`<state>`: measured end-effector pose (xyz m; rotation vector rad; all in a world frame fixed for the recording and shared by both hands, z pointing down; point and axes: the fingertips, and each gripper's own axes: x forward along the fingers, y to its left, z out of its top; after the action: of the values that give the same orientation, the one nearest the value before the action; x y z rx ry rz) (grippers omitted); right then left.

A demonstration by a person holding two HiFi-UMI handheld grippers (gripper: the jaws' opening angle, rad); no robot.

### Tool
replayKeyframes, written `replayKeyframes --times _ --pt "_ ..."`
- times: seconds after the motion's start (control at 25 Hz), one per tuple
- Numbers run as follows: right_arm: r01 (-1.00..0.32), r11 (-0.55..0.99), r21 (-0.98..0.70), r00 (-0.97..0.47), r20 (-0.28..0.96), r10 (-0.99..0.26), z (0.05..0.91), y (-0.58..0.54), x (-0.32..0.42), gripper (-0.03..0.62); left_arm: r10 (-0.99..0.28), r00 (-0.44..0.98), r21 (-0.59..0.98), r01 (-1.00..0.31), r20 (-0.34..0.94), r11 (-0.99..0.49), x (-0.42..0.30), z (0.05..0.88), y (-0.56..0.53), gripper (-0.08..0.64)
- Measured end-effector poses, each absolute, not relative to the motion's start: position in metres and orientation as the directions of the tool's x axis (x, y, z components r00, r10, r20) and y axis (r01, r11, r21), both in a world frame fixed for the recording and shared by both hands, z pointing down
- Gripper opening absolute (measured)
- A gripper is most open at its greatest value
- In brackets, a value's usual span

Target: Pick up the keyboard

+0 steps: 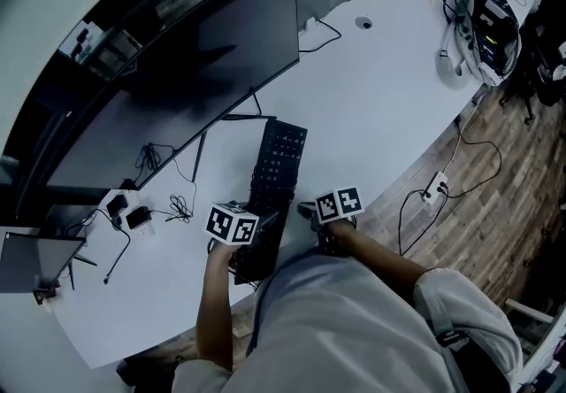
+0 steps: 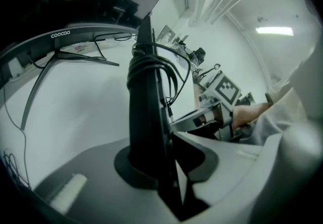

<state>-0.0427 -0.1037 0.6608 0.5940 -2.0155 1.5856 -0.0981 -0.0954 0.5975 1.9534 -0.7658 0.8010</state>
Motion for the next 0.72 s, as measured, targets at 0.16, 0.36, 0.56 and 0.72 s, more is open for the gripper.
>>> replayKeyframes --times 0.16,0.36,0.56,0.72 --pt "-0.601 0.231 -0.765 -0.791 0.61 -0.036 0.653 -0.106 -0.045 -0.005 -0.238 0.619 0.49 -0.758 0.749 -0.43 -0.1 0.592 -0.099 0.0" --pt "-0.579 0.207 -0.788 -0.811 0.582 -0.053 0.642 -0.11 -0.045 -0.005 -0.294 0.614 0.474 -0.77 0.733 -0.427 -0.106 0.581 -0.101 0.0" --pt "-0.572 0.231 -0.787 -0.815 0.576 -0.056 0.632 -0.11 -0.046 -0.005 -0.367 0.604 0.462 -0.789 0.708 -0.406 -0.116 0.569 -0.102 0.0" --pt "-0.563 0.223 -0.796 -0.822 0.566 -0.054 0.626 -0.115 -0.049 -0.005 -0.42 0.595 0.449 -0.799 0.685 -0.399 -0.125 0.557 -0.105 0.0"
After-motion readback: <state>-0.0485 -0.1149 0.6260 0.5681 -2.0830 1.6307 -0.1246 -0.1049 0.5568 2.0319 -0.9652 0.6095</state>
